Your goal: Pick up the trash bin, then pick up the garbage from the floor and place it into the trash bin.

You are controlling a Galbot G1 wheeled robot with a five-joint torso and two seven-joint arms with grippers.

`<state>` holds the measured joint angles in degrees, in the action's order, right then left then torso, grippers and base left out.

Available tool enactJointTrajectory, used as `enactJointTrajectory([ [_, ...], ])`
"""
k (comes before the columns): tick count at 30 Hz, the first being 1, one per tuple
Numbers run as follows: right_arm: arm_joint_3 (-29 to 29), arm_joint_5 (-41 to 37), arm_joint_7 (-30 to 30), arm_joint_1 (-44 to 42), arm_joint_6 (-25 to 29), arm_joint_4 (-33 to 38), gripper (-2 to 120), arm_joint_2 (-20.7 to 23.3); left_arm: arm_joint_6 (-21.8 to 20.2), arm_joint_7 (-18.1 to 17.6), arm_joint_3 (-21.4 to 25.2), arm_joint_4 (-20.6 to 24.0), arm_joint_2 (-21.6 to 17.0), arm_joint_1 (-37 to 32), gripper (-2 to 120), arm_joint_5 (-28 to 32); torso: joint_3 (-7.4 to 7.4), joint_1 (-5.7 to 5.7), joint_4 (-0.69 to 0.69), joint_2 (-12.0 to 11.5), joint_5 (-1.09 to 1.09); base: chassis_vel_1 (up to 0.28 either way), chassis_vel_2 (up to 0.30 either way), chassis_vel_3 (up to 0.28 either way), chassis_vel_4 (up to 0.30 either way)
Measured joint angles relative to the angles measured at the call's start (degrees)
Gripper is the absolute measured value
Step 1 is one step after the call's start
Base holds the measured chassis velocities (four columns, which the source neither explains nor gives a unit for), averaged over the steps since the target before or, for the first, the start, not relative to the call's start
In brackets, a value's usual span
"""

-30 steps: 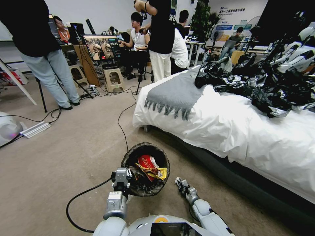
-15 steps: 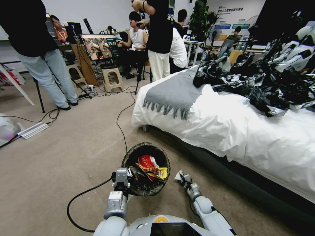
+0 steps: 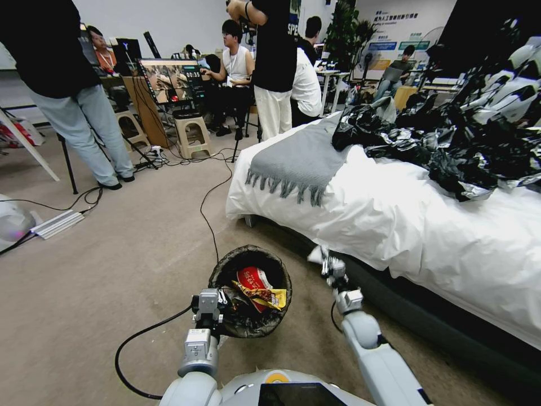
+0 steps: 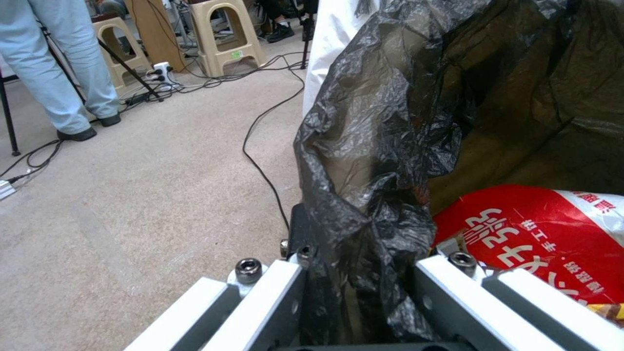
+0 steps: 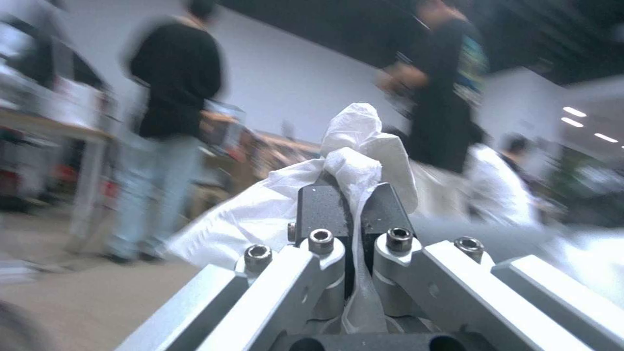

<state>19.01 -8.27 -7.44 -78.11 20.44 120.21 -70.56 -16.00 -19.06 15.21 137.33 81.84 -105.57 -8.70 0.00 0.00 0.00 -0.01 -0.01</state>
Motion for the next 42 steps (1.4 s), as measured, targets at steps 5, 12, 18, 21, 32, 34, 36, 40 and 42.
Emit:
enactJointTrajectory([
  [5, -4.99, 1.08, -2.83, -1.78, 0.59, 4.11, 0, 1.93, -0.03, 0.01, -0.21, -0.1, -0.05, 0.02, 0, -0.03, 0.0, 0.0, -0.02, 0.0, 0.01, 0.0, 0.0, 0.0, 0.0],
  [12, -16.49, 5.15, -2.85, -1.55, 0.14, -0.49, 0, 5.85, -0.05, 0.13, -1.3, -0.42, 0.21, 0.14, 0, -0.79, 0.0, 0.0, -0.01, 0.0, 0.01, 0.0, 0.0, 0.0, 0.0],
  [18, -20.29, 6.31, -2.31, 0.1, 0.14, -6.64, 0, 5.01, -0.05, 0.16, -1.72, -0.5, 0.41, 0.06, 0, -1.29, 0.0, 0.0, 0.0, 0.0, 0.0, 0.0, 0.0, 0.0, 0.0],
  [21, -21.34, 6.56, -2.1, 1.07, 0.16, -9.62, 0, 3.88, -0.05, 0.18, -2.02, -0.53, 0.53, -0.04, 0, -1.66, 0.0, 0.0, 0.0, 0.0, 0.0, 0.0, 0.0, 0.0, 0.0],
  [32, -21.82, 6.49, -0.99, 3.28, 0.39, -16.48, 0, 1.19, -0.03, 0.21, -2.99, -0.78, 0.75, 0.0, 0, -2.08, 0.0, 0.0, -0.01, 0.0, 0.0, 0.0, 0.0, 0.0, 0.0],
  [34, -21.56, 6.45, -0.78, 3.83, 0.39, -17.57, 0, 0.86, -0.01, 0.2, -3.06, -0.79, 0.77, -0.06, 0, -2.23, 0.0, 0.0, 0.0, 0.0, 0.0, 0.0, 0.0, 0.0, 0.0],
  [36, -21.32, 6.41, -0.72, 4.24, 0.41, -18.61, 0, 0.54, 0.03, 0.19, -3.06, -0.77, 0.77, -0.2, 0, -2.34, 0.0, 0.0, 0.0, 0.0, 0.0, 0.0, 0.0, 0.0, 0.0],
  [40, -20.93, 6.43, -0.7, 4.42, 0.38, -19.46, 0, 0.18, 0.09, 0.18, -2.98, -0.66, 0.76, -0.31, 0, -2.39, 0.0, 0.0, 0.0, 0.0, 0.0, 0.0, 0.0, 0.0, 0.0],
  [42, -20.73, 6.46, -0.63, 4.49, 0.37, -19.65, 10, -0.03, 0.12, 0.18, -2.93, -0.57, 0.8, -0.33, 0, -2.4, 0.0, 0.0, 0.0, 0.01, 0.01, 0.0, 0.0, 0.0, 0.0],
])
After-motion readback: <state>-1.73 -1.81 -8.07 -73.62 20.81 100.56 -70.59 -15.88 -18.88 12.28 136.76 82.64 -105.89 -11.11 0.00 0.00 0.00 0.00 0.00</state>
